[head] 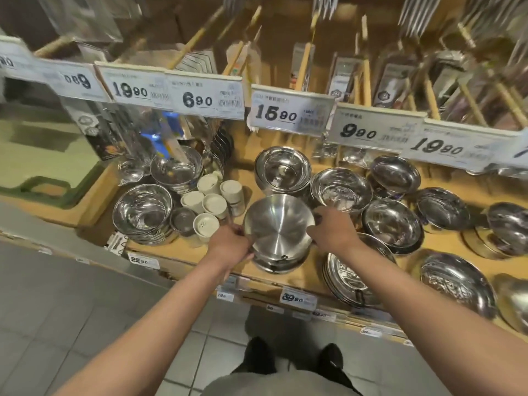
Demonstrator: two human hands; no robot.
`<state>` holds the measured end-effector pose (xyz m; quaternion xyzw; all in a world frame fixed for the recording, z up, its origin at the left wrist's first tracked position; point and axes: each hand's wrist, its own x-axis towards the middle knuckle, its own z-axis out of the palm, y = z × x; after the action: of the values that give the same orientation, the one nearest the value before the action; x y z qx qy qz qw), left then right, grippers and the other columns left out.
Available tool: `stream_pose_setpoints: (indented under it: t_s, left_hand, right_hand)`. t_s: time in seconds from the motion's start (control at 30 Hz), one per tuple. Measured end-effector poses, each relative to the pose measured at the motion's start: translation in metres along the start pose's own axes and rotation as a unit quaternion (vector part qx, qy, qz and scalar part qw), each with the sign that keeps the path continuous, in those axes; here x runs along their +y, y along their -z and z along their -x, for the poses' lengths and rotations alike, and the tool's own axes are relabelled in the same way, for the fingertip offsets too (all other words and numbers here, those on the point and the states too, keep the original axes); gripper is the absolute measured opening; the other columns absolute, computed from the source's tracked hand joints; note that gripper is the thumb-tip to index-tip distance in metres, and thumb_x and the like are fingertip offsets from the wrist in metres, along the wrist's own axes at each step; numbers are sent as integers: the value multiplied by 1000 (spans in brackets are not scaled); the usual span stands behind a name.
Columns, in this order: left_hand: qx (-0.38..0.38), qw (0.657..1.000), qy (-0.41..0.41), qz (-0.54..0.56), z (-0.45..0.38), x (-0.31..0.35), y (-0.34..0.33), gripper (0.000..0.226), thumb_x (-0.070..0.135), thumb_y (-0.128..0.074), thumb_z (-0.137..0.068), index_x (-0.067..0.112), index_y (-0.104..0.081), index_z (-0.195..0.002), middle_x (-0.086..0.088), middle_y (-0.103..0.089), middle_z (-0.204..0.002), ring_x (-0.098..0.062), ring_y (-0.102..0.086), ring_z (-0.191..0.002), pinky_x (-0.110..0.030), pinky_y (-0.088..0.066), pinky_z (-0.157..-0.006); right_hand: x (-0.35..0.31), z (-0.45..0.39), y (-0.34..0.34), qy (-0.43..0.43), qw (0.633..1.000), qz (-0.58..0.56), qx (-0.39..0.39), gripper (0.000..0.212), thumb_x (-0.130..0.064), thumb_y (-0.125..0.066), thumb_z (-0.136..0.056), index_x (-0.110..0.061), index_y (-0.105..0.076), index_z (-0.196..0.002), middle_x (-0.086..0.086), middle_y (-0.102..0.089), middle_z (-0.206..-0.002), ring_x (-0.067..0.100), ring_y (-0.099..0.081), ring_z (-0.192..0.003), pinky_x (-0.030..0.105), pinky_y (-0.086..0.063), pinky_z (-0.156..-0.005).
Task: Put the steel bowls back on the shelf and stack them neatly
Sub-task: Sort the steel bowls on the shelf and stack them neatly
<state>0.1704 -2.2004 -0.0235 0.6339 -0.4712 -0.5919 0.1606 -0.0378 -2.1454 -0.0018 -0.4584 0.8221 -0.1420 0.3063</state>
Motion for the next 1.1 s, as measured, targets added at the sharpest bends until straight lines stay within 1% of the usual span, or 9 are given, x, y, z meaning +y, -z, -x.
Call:
stream_pose_setpoints:
  t_s: [0.13, 0.2, 0.33, 0.47, 0.57, 0.73, 0.83, 0.93, 1.1]
  left_hand:
    - [27, 999, 0, -47, -5, -4, -1, 9, 2, -67, -87, 5, -74, -83, -19, -76, -78, -36, -76, -79, -51, -63, -80]
    - [43, 995, -12, -91, -7, -7, -2, 11, 5, -67, -86, 8, -73, -78, -14, -76, -71, -27, -76, -72, -35, -64, -68]
    - [77, 979, -59, -181, -6, -9, -7, 18, 19, -68, -89, 17, -69, -71, 2, -68, -64, -14, -65, -64, -13, -39, -44]
    - [97, 973, -88, -191, -6, -13, -14, 17, 14, -59, -93, 6, -71, -84, -8, -71, -80, -28, -67, -80, -33, -49, -65]
    - [119, 961, -104, -226, -7, -13, -19, 17, 11, -54, -98, 7, -70, -97, -6, -62, -84, -22, -53, -80, -21, -32, -66]
    - [108, 958, -93, -249, -9, -9, -18, 24, 10, -51, -100, 3, -70, -113, -17, -71, -111, -37, -63, -106, -29, -37, -77]
    - [103, 953, -89, -271, -10, -4, -16, 25, 12, -50, -102, 3, -69, -115, -17, -71, -113, -37, -63, -108, -29, -36, -76]
    - [99, 949, -87, -287, -11, -2, -17, 26, 14, -49, -102, 3, -69, -115, -18, -71, -114, -37, -63, -107, -29, -36, -75]
    - [89, 946, -79, -301, -11, 0, -17, 27, 15, -48, -102, 3, -68, -116, -19, -70, -114, -38, -63, -106, -31, -37, -75]
  right_hand:
    - [-1, -4, -9, -3, 1000, 22, -2, 16, -14, -64, -86, -15, -63, -102, 0, -59, -79, 24, -57, -81, 28, -36, -58]
    - [1, -4, -14, -14, 999, 35, -7, 25, -17, -64, -88, -11, -64, -112, 1, -59, -85, 24, -56, -85, 29, -38, -63]
    - [4, -1, -23, -31, 998, 51, -14, 35, -15, -62, -92, -7, -60, -125, 10, -66, -100, 31, -64, -98, 30, -43, -68]
    - [0, -2, -26, -43, 997, 64, -10, 37, -13, -62, -94, -2, -57, -129, 16, -68, -119, 33, -65, -109, 32, -46, -75]
    - [-3, -1, -26, -34, 995, 96, -11, 26, -11, -60, -95, -1, -61, -119, 15, -69, -115, 30, -65, -105, 30, -43, -72]
    - [-6, 1, -25, -36, 993, 112, -2, 15, -7, -56, -97, -2, -64, -109, 8, -61, -93, 21, -50, -81, 27, -40, -65]
    - [-6, 2, -25, -35, 993, 111, 3, 10, -7, -55, -96, -6, -57, -86, 0, -48, -74, 21, -50, -76, 23, -34, -53]
    - [-7, 5, -25, -36, 993, 111, -2, 15, -7, -54, -96, -7, -52, -81, 1, -47, -71, 17, -48, -67, 19, -28, -45]
    - [-10, 5, -25, -35, 993, 117, -7, 14, -6, -55, -96, -7, -51, -81, 3, -51, -76, 22, -52, -77, 24, -40, -58]
